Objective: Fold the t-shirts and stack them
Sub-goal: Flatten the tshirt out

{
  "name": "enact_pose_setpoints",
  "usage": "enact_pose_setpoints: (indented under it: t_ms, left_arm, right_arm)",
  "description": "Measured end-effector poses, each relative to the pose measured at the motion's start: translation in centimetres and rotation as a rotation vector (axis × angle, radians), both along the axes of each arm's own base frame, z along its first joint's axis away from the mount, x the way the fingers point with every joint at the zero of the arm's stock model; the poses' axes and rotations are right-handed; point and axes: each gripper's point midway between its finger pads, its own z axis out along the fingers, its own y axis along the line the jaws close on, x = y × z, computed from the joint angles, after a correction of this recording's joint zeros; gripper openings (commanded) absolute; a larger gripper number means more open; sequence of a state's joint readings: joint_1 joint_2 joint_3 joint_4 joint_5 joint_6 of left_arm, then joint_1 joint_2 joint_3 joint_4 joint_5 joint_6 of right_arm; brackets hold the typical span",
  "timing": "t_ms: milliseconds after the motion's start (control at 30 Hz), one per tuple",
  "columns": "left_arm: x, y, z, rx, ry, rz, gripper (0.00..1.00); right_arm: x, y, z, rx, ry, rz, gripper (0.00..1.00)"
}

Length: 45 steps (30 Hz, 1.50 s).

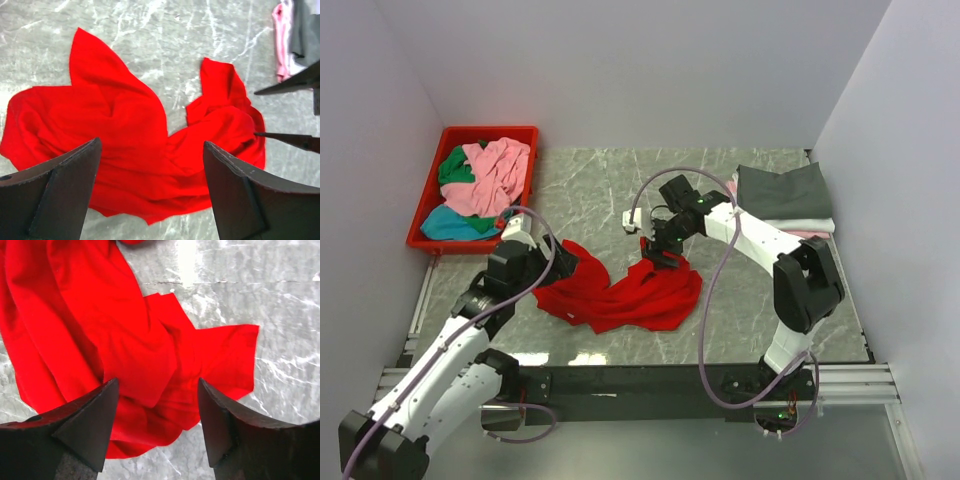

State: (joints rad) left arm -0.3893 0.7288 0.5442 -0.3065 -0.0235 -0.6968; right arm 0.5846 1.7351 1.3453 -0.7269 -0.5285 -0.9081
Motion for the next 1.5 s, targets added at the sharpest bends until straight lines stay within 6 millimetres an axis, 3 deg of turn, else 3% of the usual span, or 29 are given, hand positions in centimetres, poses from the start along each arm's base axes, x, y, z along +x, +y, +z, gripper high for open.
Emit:
enact_pose_setpoints:
  t_ms: [133, 300, 533, 633, 767, 867, 900, 1000, 1100, 1200, 1300, 1433, 1500]
  left_arm:
    - [1.0, -0.1, -1.4, 0.043, 0.046, 0.000, 0.86]
    - [3.0, -1.0, -3.9, 0.103, 0.123, -0.031, 0.76]
    - [5.0, -2.1, -8.6, 0.183, 0.249, -0.093, 0.62]
    - [6.0, -2.5, -10.0, 0.212, 0.289, -0.111, 0.52]
    - [6.8, -2.8, -11.3, 0.236, 0.321, -0.124, 0.20]
    - [6.8, -2.9, -11.4, 0.237, 0.326, -0.132, 0.05]
    - [6.8, -2.9, -11.3, 0.236, 0.322, -0.133, 0.03]
    - [6.9, -2.9, -10.5, 0.230, 0.299, -0.132, 0.01]
    - [7.2, -2.8, -8.4, 0.218, 0.246, -0.122, 0.01]
    - [8.0, -2.2, -5.3, 0.216, 0.166, -0.095, 0.01]
    - [9.0, -1.1, -1.1, 0.205, 0.064, -0.047, 0.01]
    - [9.9, 0.7, 4.9, 0.183, -0.088, 0.021, 0.01]
    - [10.0, 1.0, 6.8, 0.172, -0.137, 0.031, 0.13]
  right_arm:
    - [-0.3, 0.3, -0.9, -0.025, 0.024, 0.013, 0.65]
    - [-1.0, 0.4, -1.1, -0.032, 0.043, 0.026, 0.56]
    - [-2.8, 0.6, -0.8, -0.007, 0.113, 0.052, 0.58]
    - [-3.6, 1.2, -0.2, 0.022, 0.147, 0.069, 0.59]
    - [-4.3, 2.1, -0.1, 0.036, 0.164, 0.079, 0.54]
    - [-4.3, 2.6, -0.8, 0.025, 0.179, 0.065, 0.34]
    - [-4.2, 2.7, -1.3, 0.015, 0.187, 0.055, 0.18]
    - [-3.5, 2.5, -2.4, -0.023, 0.194, 0.014, 0.00]
    - [-2.5, 2.3, -2.4, -0.044, 0.160, -0.035, 0.00]
    - [-0.4, 2.1, -0.7, -0.036, 0.093, -0.108, 0.00]
    - [3.2, 1.9, 3.2, 0.029, 0.003, -0.209, 0.00]
    - [8.1, 0.1, 11.4, 0.177, -0.161, -0.351, 0.00]
    - [9.6, -1.2, 15.7, 0.240, -0.246, -0.407, 0.00]
